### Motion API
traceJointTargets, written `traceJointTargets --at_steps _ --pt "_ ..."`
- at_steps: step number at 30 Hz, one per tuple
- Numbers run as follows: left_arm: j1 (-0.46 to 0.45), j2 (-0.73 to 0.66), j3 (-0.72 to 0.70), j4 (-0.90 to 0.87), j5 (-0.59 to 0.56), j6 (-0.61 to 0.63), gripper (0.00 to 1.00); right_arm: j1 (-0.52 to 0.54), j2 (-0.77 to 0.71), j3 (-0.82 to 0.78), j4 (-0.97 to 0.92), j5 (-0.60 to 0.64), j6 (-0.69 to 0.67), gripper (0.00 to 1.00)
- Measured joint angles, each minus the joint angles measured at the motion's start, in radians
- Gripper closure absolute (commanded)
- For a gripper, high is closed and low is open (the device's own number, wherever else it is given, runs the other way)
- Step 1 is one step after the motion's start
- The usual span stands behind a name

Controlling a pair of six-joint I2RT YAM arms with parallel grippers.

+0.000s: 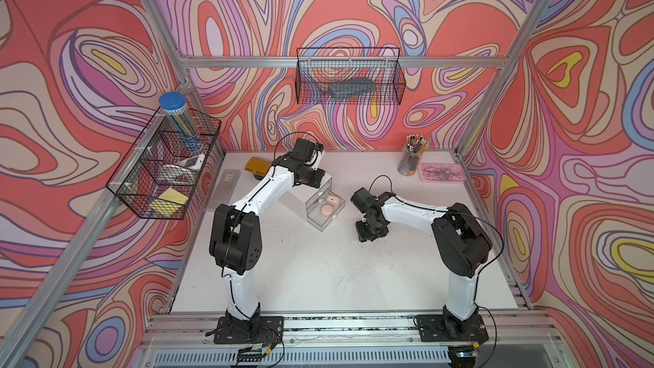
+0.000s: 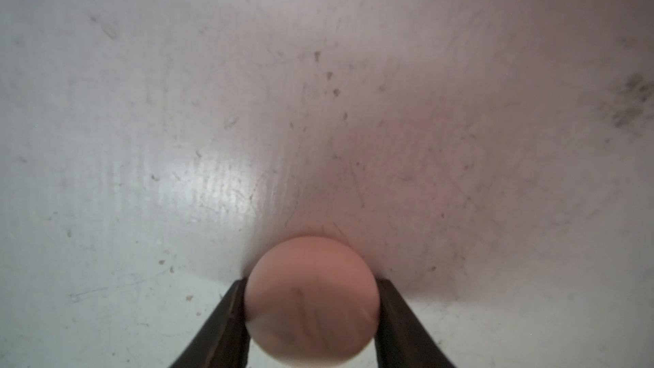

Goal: Put the bluetooth earphones in the drawer according to color
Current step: Pick up the Bluetooth earphone from the center of the board, then place the bluetooth earphone in the drawer.

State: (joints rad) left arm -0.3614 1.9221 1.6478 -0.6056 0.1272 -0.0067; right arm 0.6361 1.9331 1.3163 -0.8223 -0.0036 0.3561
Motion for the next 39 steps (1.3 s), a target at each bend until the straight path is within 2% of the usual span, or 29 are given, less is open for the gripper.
traceJointTargets --at_steps 10,15,21,35,39 --pt "0.0 0.001 0.002 -0.002 0.0 0.0 1.0 0.0 0.011 0.29 0.029 -0.09 -0.016 0.61" --pt "0.0 0.001 0.002 -0.002 0.002 0.0 1.0 0.0 0.093 0.406 0.077 -0.17 -0.013 0.63" --pt "0.0 0.003 0.006 -0.006 0.004 0.0 1.0 0.006 0.182 0.433 0.106 -0.231 0.002 0.65" --pt "0.0 0.004 0.007 -0.008 0.005 0.0 1.0 0.033 0.238 0.476 0.19 -0.305 0.047 0.63" --pt "0.0 0.004 0.007 -0.008 0.006 0.0 1.0 0.047 0.25 0.477 0.226 -0.32 0.058 0.57"
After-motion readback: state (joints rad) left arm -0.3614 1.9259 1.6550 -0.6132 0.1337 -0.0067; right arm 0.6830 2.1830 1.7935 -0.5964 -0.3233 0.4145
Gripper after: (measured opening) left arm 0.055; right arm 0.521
